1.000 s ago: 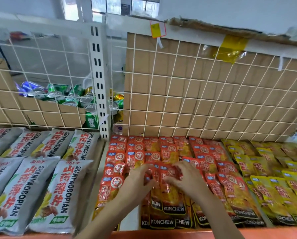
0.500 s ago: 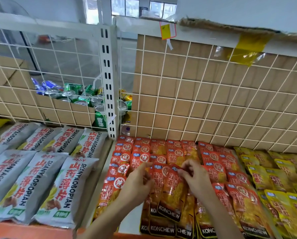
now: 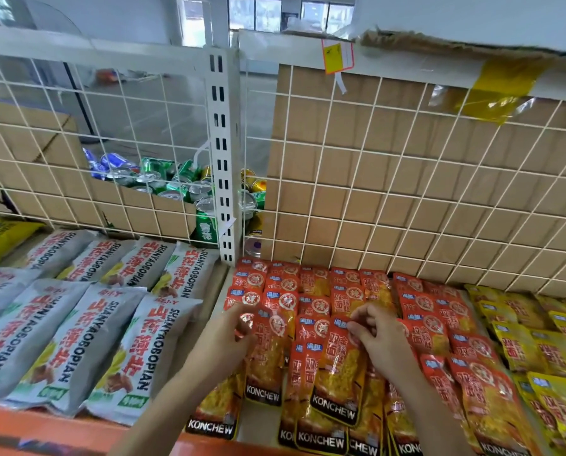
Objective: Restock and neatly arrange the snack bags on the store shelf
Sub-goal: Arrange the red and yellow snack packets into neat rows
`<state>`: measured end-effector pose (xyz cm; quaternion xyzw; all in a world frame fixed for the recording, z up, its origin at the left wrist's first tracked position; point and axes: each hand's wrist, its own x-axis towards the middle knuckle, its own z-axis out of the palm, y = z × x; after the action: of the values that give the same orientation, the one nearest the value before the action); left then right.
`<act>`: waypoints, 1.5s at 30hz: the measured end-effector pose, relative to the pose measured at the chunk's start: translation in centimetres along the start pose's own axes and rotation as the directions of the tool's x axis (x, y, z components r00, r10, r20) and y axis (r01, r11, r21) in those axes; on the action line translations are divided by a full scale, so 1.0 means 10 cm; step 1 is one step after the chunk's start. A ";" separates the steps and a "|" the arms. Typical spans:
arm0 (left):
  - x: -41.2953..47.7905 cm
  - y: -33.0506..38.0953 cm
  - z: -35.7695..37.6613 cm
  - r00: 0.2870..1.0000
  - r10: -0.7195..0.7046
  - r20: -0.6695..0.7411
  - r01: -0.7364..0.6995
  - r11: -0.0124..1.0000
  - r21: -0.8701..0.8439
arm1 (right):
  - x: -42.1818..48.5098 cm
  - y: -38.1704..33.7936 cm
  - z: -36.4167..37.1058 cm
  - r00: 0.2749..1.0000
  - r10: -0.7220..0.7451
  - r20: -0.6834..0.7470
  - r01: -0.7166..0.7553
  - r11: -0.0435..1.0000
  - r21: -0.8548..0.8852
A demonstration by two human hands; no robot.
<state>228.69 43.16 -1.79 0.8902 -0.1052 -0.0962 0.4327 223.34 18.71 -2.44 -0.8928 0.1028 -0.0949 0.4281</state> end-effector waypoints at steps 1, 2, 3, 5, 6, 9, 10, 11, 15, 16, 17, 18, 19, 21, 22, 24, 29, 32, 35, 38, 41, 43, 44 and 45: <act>-0.01 0.01 0.02 1.000 0.006 -0.009 -0.006 0.999 0.037 | 0.00 0.00 0.01 1.000 0.003 0.002 -0.003 1.000 -0.001; -0.02 0.03 0.05 1.000 0.016 -0.018 -0.015 0.997 0.072 | 0.01 0.01 0.01 1.000 0.006 0.001 -0.006 1.000 -0.002; -0.03 0.04 0.07 0.999 0.031 -0.028 -0.028 0.994 0.105 | 0.02 0.02 0.02 1.000 0.009 -0.001 -0.009 1.000 -0.002; -0.05 0.07 0.11 0.998 0.050 -0.042 -0.043 0.988 0.148 | 0.02 0.03 0.03 1.000 0.017 0.003 -0.017 1.000 0.008; -0.06 0.07 0.13 0.998 0.051 -0.047 -0.043 0.986 0.160 | 0.02 0.03 0.03 1.000 0.020 0.005 -0.020 1.000 0.010; -0.07 0.09 0.17 0.995 0.046 -0.083 -0.030 0.981 0.189 | 0.01 0.03 0.03 1.000 0.017 0.003 -0.017 1.000 0.014; -0.08 0.09 0.19 0.994 0.047 -0.095 -0.028 0.980 0.197 | 0.01 0.03 0.03 1.000 0.015 0.001 -0.015 1.000 0.013; -0.08 0.09 0.20 0.993 0.056 -0.108 -0.033 0.978 0.207 | 0.01 0.03 0.03 1.000 0.014 -0.002 -0.014 1.000 0.014; -0.08 0.08 0.23 0.984 0.088 -0.155 -0.053 0.975 0.215 | 0.00 0.03 0.03 1.000 0.013 0.001 -0.013 1.000 0.022; -0.08 0.08 0.23 0.981 0.098 -0.170 -0.060 0.975 0.215 | 0.00 0.03 0.03 1.000 0.012 0.002 -0.012 1.000 0.019; -0.07 0.07 0.23 0.976 0.109 -0.190 -0.067 0.975 0.213 | 0.01 0.03 0.03 1.000 0.013 0.005 -0.013 1.000 0.017; -0.07 0.07 0.23 0.971 0.119 -0.206 -0.075 0.975 0.211 | 0.01 0.03 0.03 1.000 0.013 0.006 -0.013 1.000 0.018; -0.07 0.07 0.23 0.967 0.129 -0.218 -0.081 0.973 0.216 | 0.01 0.03 0.03 1.000 0.012 0.005 -0.013 1.000 0.019; -0.09 0.09 0.23 0.965 0.140 -0.221 -0.079 0.961 0.264 | 0.01 0.03 0.04 1.000 0.012 0.000 -0.012 1.000 0.014; -0.09 0.09 0.23 0.965 0.148 -0.215 -0.077 0.949 0.305 | 0.01 0.04 0.04 1.000 0.012 -0.002 -0.012 1.000 0.011; -0.08 0.09 0.19 0.961 0.182 -0.208 -0.090 0.918 0.386 | 0.01 0.04 0.04 1.000 0.012 -0.002 -0.012 1.000 0.009; 0.08 0.05 0.13 0.937 0.350 -0.018 -0.293 0.811 0.506 | 0.01 0.03 0.04 1.000 0.019 0.000 -0.019 1.000 0.005; 0.12 -0.01 0.22 0.921 0.326 0.215 -0.388 0.710 0.587 | 0.00 0.02 0.04 1.000 0.027 0.001 -0.027 1.000 0.013; 0.14 -0.15 0.29 0.896 0.326 0.301 -0.443 0.599 0.667 | 0.00 0.01 0.04 1.000 0.031 0.004 -0.031 0.999 0.018; 0.12 -0.12 0.24 0.916 0.257 0.309 -0.400 0.644 0.652 | -0.01 -0.01 0.03 1.000 0.029 -0.002 -0.028 0.999 0.023; 0.12 -0.20 0.29 0.900 0.322 0.293 -0.435 0.705 0.561 | 0.00 -0.05 0.04 1.000 0.021 -0.007 -0.021 0.999 0.037; 0.12 -0.17 0.28 0.899 0.320 0.300 -0.437 0.701 0.564 | 0.01 -0.10 0.05 1.000 -0.002 -0.005 0.002 0.999 0.042; 0.12 -0.18 0.28 0.903 0.312 0.295 -0.428 0.707 0.563 | 0.01 -0.12 0.06 1.000 -0.014 -0.005 0.015 0.999 0.038; 0.10 -0.15 0.26 0.904 0.314 0.290 -0.426 0.710 0.561 | 0.02 -0.15 0.07 1.000 -0.025 -0.007 0.025 0.999 0.032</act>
<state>229.14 41.82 -4.68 0.9299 -0.3444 -0.0449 0.1206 223.84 20.11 -1.65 -0.8868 0.0914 -0.1049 0.4407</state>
